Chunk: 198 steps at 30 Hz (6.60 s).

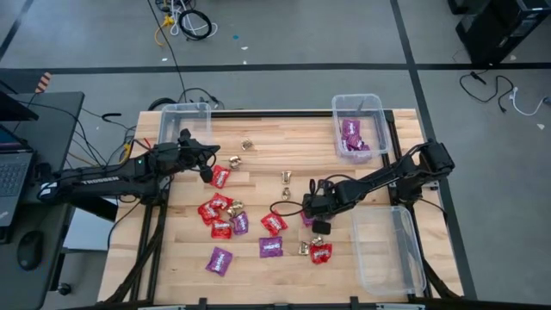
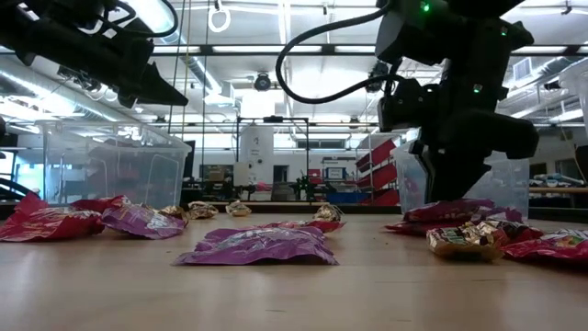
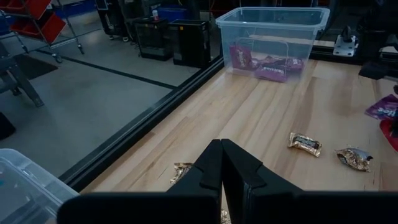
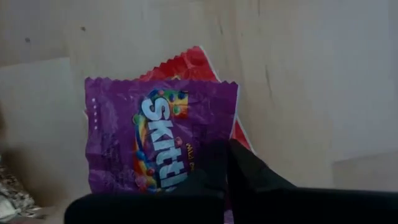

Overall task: Sort candy
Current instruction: Put the purple candy into the top right transparent bin

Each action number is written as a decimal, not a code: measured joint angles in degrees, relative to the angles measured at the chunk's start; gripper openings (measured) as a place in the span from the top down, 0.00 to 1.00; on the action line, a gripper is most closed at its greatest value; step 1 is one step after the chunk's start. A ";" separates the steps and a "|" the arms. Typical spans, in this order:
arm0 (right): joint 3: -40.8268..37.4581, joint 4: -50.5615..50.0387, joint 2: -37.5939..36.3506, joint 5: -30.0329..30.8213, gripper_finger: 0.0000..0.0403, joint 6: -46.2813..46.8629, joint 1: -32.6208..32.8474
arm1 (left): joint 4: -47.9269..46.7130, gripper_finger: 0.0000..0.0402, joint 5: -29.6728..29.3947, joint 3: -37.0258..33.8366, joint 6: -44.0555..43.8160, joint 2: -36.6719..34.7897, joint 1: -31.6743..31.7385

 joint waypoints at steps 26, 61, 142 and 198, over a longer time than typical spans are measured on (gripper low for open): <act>4.36 3.45 -0.75 28.76 1.00 -0.51 -1.62 | 9.91 0.98 11.88 0.04 2.75 2.43 -0.01; 3.23 15.20 1.97 8.84 0.64 -6.77 -9.94 | 14.19 0.98 10.51 0.04 6.29 13.97 0.02; 1.89 13.31 -4.28 7.77 0.85 -3.24 -11.67 | 14.23 0.98 7.87 0.00 7.74 13.95 0.12; 1.96 -4.01 -33.29 18.45 0.88 8.16 -37.26 | 14.19 0.98 7.80 0.00 7.76 13.95 0.10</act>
